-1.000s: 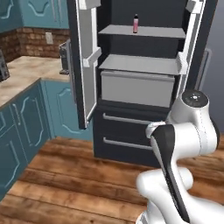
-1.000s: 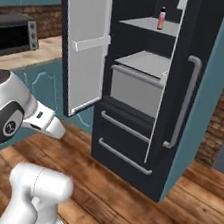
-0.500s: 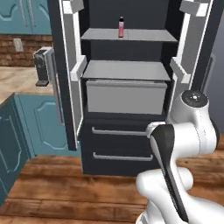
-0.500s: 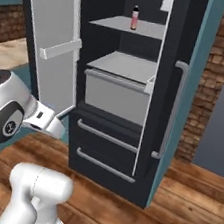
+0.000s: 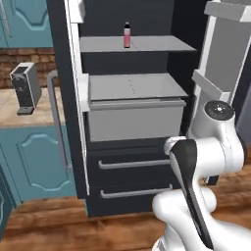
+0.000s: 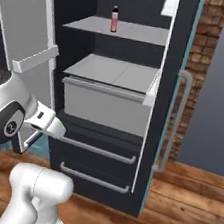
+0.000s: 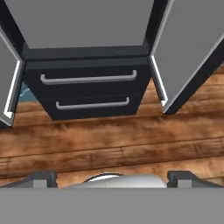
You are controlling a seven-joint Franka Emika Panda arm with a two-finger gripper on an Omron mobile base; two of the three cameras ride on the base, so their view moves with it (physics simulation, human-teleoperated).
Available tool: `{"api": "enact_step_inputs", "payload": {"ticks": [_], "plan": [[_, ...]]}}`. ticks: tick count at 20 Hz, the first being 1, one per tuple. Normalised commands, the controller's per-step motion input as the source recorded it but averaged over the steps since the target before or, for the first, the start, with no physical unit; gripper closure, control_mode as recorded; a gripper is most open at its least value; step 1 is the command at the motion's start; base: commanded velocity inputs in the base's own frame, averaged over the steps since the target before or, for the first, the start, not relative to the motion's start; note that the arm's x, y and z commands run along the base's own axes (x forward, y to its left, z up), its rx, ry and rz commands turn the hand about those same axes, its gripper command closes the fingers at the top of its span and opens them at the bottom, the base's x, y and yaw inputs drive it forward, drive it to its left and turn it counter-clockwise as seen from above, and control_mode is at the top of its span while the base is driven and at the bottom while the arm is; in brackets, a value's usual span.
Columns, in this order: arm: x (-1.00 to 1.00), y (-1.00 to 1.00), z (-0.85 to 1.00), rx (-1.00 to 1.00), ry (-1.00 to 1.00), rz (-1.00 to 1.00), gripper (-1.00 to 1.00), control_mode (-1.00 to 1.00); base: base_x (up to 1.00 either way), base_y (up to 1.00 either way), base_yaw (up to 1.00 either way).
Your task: Open the fridge, grab two sodas, and place both sodas inside the bowl with ice on the dining counter.
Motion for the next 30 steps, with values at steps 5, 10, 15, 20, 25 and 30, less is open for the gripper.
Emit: {"api": "enact_step_inputs", "payload": {"ticks": [5,10,15,20,25,30], "plan": [[0.0,0.0,0.0,0.0,0.0,0.0,-1.0,1.0,0.67,0.31,-0.26],[0.0,0.0,0.0,0.0,0.0,0.0,-1.0,1.0,0.79,0.11,-0.11],[0.0,0.0,0.0,0.0,0.0,0.0,-1.0,1.0,0.85,0.14,-0.05],[0.0,0.0,0.0,0.0,0.0,0.0,-1.0,1.0,0.7,0.31,-0.01],[0.0,0.0,0.0,0.0,0.0,0.0,-1.0,1.0,0.52,0.33,0.0],[0.11,0.08,0.07,0.07,-0.05,0.03,-1.0,-1.0,0.2,0.17,0.02]]}}
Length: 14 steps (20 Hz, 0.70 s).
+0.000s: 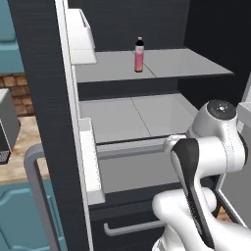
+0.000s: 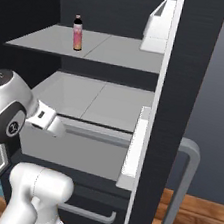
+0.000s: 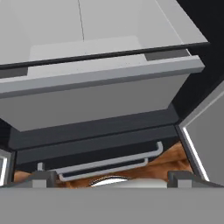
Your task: Open the fridge, grab two sodas, and place both sodas inside the bowl with ice on the dining counter.
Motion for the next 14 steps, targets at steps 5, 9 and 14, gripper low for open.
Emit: {"api": "enact_step_inputs", "payload": {"ticks": [5,9,14], "plan": [[0.23,0.34,0.48,0.11,-0.22,0.14,-1.0,-1.0,0.0,0.0,0.0],[0.08,0.22,0.82,0.03,-0.35,0.12,-1.0,-1.0,0.0,0.0,0.0],[0.11,0.07,0.86,-0.09,-0.43,0.09,-1.0,-1.0,0.0,0.0,0.0]]}}
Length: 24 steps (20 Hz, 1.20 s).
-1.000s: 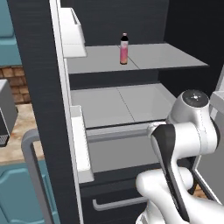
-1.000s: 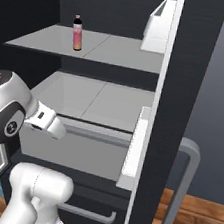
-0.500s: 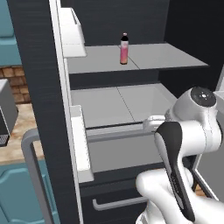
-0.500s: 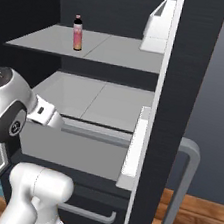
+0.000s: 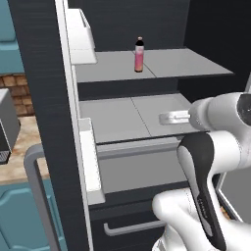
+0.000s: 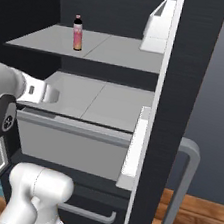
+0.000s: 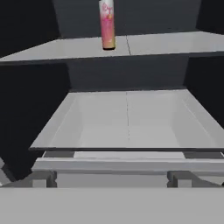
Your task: Open the fridge, grab two sodas, and place both sodas inside the bowl with ice on the dining counter.
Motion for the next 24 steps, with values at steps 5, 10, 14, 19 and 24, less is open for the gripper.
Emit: {"api": "enact_step_inputs", "payload": {"ticks": [5,10,14,19,24], "plan": [[0.06,0.1,0.85,-0.12,-0.46,0.04,-1.0,-1.0,0.0,0.0,0.0],[0.02,0.06,0.32,-0.05,-0.24,0.01,-1.0,-1.0,0.0,0.0,0.0],[0.04,0.0,0.02,0.0,0.0,0.0,-1.0,-1.0,0.0,0.0,0.0],[0.45,0.14,0.29,0.0,0.0,0.0,-1.0,-1.0,0.0,0.0,0.0],[0.64,0.33,0.36,-0.02,0.0,0.0,-1.0,-1.0,0.0,0.0,0.0]]}}
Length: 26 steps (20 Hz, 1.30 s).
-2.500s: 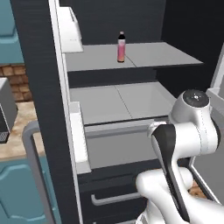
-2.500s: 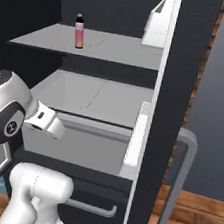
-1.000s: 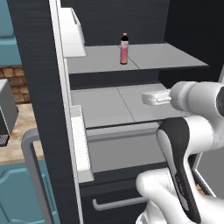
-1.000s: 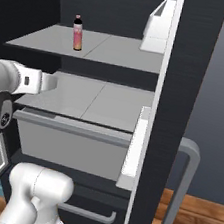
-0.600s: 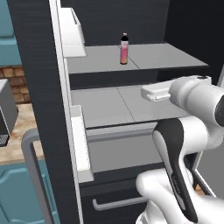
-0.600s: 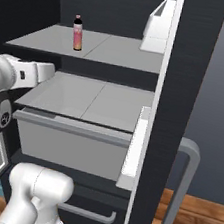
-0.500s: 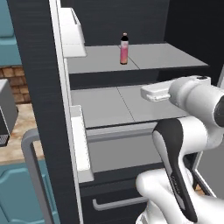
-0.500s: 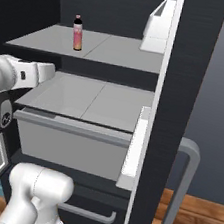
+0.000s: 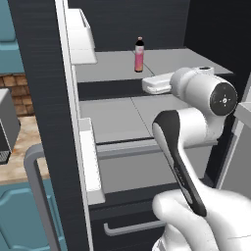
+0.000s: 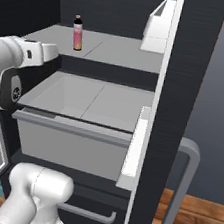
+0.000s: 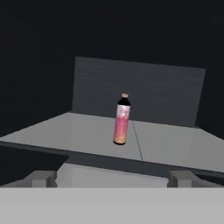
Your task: Open the fridge, grab two sodas, and place both sodas inside the bowl with ice on the dining counter.
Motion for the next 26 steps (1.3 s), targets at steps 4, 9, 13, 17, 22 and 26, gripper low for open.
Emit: {"api": "enact_step_inputs", "payload": {"ticks": [4,9,13,17,22,26], "plan": [[0.55,0.15,0.25,0.0,0.0,0.0,-1.0,-1.0,0.0,0.0,0.0],[0.47,-0.16,0.07,0.0,0.01,0.0,-1.0,-1.0,0.0,0.0,0.0],[0.49,-0.26,0.04,0.02,0.09,0.0,-1.0,-1.0,0.0,0.0,0.0],[0.67,-0.04,0.0,0.01,0.15,0.0,-1.0,-1.0,0.0,0.0,0.0],[0.62,0.03,0.0,0.01,0.11,0.0,-1.0,-1.0,0.0,0.0,0.0],[0.5,0.03,0.02,0.02,0.07,0.0,-1.0,-1.0,0.0,0.0,0.0]]}}
